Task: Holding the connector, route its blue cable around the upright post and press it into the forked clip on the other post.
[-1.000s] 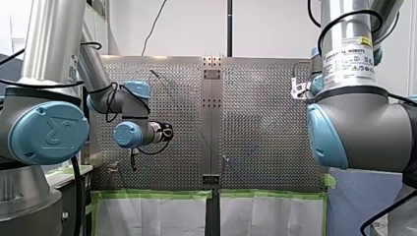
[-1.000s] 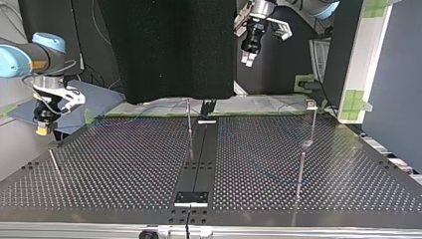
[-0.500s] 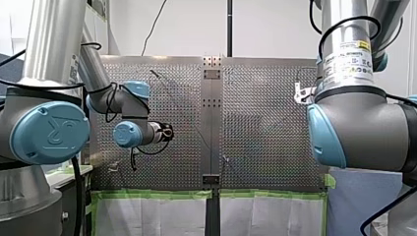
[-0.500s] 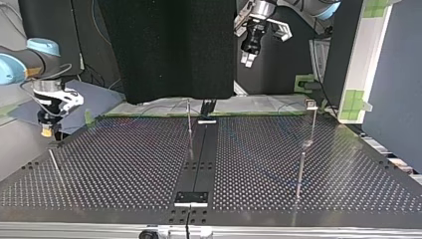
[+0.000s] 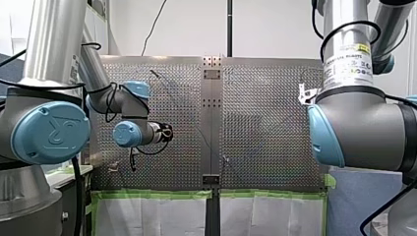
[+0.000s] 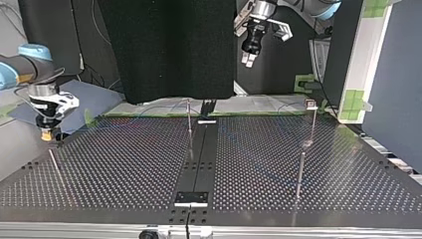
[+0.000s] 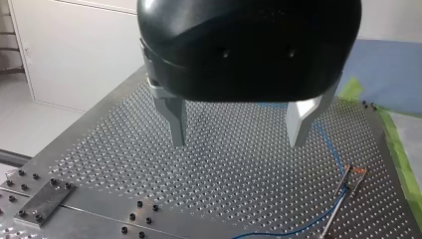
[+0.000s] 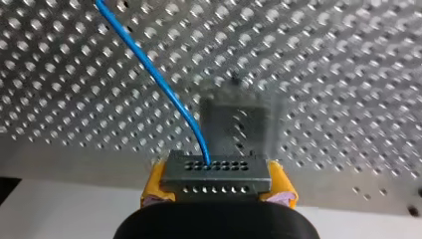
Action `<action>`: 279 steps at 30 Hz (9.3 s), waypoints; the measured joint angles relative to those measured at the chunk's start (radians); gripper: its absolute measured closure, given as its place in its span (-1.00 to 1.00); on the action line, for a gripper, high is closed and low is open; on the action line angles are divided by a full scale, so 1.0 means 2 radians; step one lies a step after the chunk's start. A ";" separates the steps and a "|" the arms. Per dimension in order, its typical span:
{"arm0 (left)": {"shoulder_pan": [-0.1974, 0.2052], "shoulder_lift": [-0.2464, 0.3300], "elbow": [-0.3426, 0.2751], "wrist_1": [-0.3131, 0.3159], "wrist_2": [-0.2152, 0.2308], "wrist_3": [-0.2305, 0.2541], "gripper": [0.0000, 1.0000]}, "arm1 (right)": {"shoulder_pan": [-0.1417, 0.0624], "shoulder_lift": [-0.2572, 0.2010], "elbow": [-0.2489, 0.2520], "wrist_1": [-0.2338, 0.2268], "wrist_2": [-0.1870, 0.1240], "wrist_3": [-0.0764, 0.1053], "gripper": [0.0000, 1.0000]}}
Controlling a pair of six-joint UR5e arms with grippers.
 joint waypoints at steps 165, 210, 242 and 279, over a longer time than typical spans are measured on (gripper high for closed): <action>0.013 0.000 0.001 -0.002 0.001 0.009 -1.00 | -0.017 0.032 -0.028 -0.055 -0.090 0.010 -0.86; 0.014 0.000 0.001 -0.002 0.001 0.009 -1.00 | -0.017 0.031 -0.028 -0.055 -0.047 0.009 -1.00; 0.015 0.000 0.001 -0.002 0.001 0.010 -1.00 | -0.005 0.004 0.002 -0.011 0.061 -0.014 -1.00; 0.026 0.000 0.037 -0.017 -0.118 0.012 -1.00 | 0.145 0.008 0.095 -0.101 0.187 -0.049 -1.00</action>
